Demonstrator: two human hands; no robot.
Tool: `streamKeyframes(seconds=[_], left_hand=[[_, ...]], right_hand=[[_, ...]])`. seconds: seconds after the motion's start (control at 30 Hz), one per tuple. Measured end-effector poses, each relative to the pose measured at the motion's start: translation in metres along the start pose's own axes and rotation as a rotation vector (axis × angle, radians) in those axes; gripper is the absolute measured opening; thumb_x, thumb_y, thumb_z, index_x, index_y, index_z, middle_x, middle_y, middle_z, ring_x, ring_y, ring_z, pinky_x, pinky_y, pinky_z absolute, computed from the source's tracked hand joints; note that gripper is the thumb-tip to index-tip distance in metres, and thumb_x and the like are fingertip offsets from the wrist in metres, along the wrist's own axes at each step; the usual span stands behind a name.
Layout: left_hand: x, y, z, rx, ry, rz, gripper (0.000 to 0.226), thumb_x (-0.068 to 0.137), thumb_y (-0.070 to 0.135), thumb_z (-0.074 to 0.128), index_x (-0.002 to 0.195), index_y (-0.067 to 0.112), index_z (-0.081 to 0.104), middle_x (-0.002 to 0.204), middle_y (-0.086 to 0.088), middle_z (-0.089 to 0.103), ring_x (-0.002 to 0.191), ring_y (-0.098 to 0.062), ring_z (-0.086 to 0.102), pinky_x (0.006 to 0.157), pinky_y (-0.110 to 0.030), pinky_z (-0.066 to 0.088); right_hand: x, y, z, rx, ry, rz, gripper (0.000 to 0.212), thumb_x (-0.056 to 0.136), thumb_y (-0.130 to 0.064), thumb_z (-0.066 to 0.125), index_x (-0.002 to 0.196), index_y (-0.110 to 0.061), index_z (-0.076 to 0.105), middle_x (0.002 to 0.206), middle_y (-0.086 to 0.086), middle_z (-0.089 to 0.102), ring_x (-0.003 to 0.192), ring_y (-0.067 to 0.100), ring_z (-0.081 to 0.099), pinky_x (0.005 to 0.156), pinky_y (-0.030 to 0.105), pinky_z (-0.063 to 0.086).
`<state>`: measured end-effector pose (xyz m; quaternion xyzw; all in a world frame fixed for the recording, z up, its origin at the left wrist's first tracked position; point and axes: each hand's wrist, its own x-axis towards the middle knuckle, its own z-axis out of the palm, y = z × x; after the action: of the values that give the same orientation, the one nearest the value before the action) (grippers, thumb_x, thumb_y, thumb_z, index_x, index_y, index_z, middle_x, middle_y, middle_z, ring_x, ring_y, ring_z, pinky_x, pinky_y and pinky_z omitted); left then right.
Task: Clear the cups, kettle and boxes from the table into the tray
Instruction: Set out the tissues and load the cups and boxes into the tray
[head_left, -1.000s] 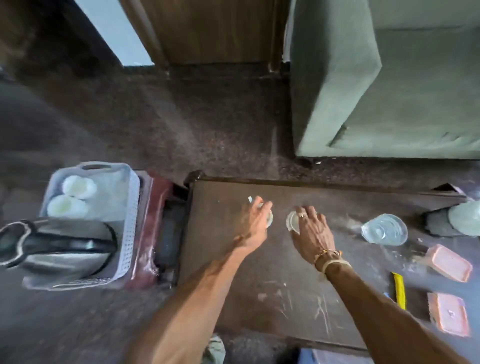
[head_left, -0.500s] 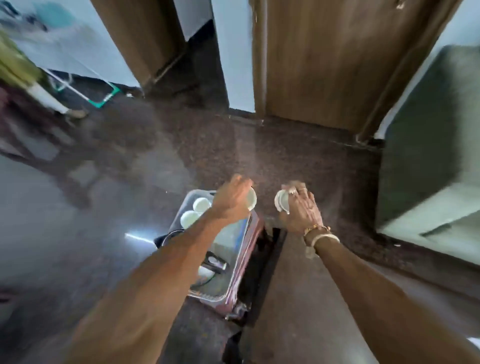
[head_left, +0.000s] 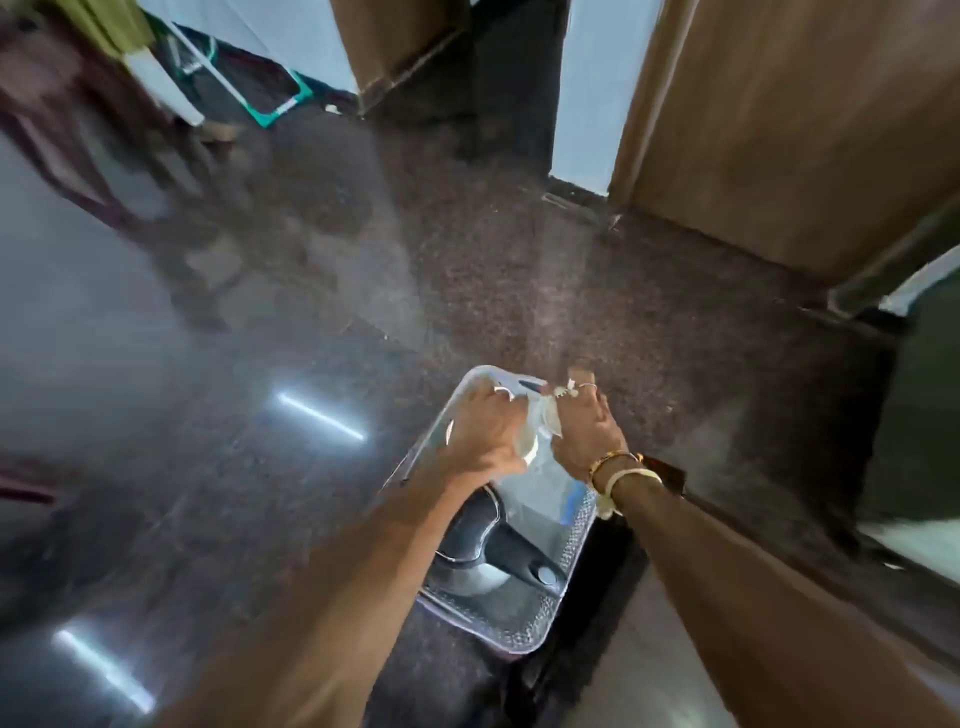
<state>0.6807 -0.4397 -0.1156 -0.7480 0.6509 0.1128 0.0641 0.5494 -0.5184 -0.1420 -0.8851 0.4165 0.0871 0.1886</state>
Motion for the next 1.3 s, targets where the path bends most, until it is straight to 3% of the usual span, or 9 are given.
streamKeyframes(seconds=[0.13, 0.3, 0.43, 0.57, 0.67, 0.9, 1.03, 1.13, 1.3], left_hand=[[0.011, -0.003, 0.018, 0.03, -0.029, 0.04, 0.055, 0.075, 0.043, 0.066, 0.121, 0.013, 0.058, 0.115, -0.01, 0.067, 0.111, -0.031, 0.06, 0.104, -0.046, 0.042], [0.029, 0.005, 0.031, 0.008, -0.128, 0.035, 0.067, 0.065, 0.034, 0.078, 0.125, 0.015, 0.055, 0.11, -0.008, 0.068, 0.106, -0.029, 0.06, 0.091, -0.039, 0.049], [0.033, 0.006, 0.043, 0.004, -0.194, 0.017, 0.084, 0.063, 0.029, 0.083, 0.135, 0.013, 0.045, 0.109, -0.009, 0.068, 0.107, -0.032, 0.059, 0.085, -0.039, 0.047], [0.037, 0.008, 0.049, 0.012, -0.236, 0.006, 0.074, 0.075, 0.015, 0.075, 0.138, 0.009, 0.038, 0.115, -0.014, 0.066, 0.112, -0.034, 0.056, 0.085, -0.04, 0.046], [0.04, 0.011, 0.05, 0.029, -0.279, -0.014, 0.082, 0.072, 0.014, 0.079, 0.14, 0.008, 0.032, 0.115, -0.014, 0.064, 0.112, -0.033, 0.055, 0.086, -0.04, 0.049], [0.047, 0.01, 0.059, 0.099, -0.356, 0.032, 0.051, 0.072, 0.026, 0.083, 0.117, 0.014, 0.063, 0.115, -0.007, 0.063, 0.112, -0.028, 0.053, 0.087, -0.037, 0.051], [0.045, 0.007, 0.062, 0.067, -0.314, 0.03, 0.049, 0.078, 0.03, 0.077, 0.121, 0.012, 0.061, 0.118, -0.008, 0.06, 0.115, -0.029, 0.054, 0.089, -0.037, 0.05], [0.041, 0.005, 0.055, 0.044, -0.341, 0.022, 0.063, 0.065, 0.035, 0.087, 0.119, 0.015, 0.061, 0.116, -0.007, 0.059, 0.113, -0.027, 0.056, 0.087, -0.036, 0.052], [0.031, 0.01, 0.022, 0.071, -0.26, 0.041, 0.041, 0.079, 0.037, 0.074, 0.112, 0.015, 0.063, 0.114, -0.006, 0.065, 0.107, -0.026, 0.064, 0.087, -0.037, 0.052]], right_hand=[[0.022, 0.005, 0.016, 0.032, -0.04, 0.029, 0.06, 0.086, -0.006, 0.057, 0.143, -0.016, 0.041, 0.154, 0.017, 0.023, 0.136, 0.038, 0.034, 0.111, 0.041, 0.037], [0.035, 0.015, 0.035, -0.003, -0.107, 0.042, 0.054, 0.087, -0.01, 0.063, 0.138, -0.015, 0.046, 0.151, 0.016, 0.025, 0.135, 0.036, 0.039, 0.106, 0.038, 0.041], [0.039, 0.017, 0.046, 0.017, -0.091, 0.019, 0.047, 0.084, -0.009, 0.065, 0.129, -0.015, 0.052, 0.15, 0.017, 0.025, 0.13, 0.038, 0.041, 0.103, 0.042, 0.043], [0.039, 0.015, 0.051, 0.054, -0.029, 0.005, 0.036, 0.083, -0.005, 0.062, 0.118, -0.016, 0.059, 0.147, 0.018, 0.028, 0.125, 0.038, 0.042, 0.096, 0.043, 0.045], [0.034, 0.017, 0.056, 0.06, 0.001, -0.03, 0.039, 0.081, 0.001, 0.06, 0.116, -0.018, 0.06, 0.143, 0.017, 0.032, 0.122, 0.037, 0.042, 0.093, 0.044, 0.047], [0.033, 0.024, 0.069, 0.053, -0.065, -0.024, 0.047, 0.086, -0.005, 0.06, 0.132, -0.016, 0.056, 0.153, 0.015, 0.025, 0.132, 0.036, 0.037, 0.103, 0.044, 0.043], [0.032, 0.022, 0.071, 0.02, -0.083, -0.017, 0.052, 0.087, -0.006, 0.061, 0.137, -0.015, 0.05, 0.148, 0.017, 0.031, 0.134, 0.038, 0.034, 0.105, 0.045, 0.042], [0.023, 0.021, 0.064, 0.041, -0.092, -0.018, 0.063, 0.087, -0.002, 0.057, 0.146, -0.016, 0.041, 0.16, 0.018, 0.017, 0.141, 0.04, 0.027, 0.111, 0.047, 0.037], [-0.012, 0.026, 0.027, 0.076, -0.012, 0.011, 0.066, 0.086, -0.008, 0.056, 0.149, -0.018, 0.037, 0.157, 0.013, 0.027, 0.136, 0.038, 0.036, 0.109, 0.043, 0.038]])
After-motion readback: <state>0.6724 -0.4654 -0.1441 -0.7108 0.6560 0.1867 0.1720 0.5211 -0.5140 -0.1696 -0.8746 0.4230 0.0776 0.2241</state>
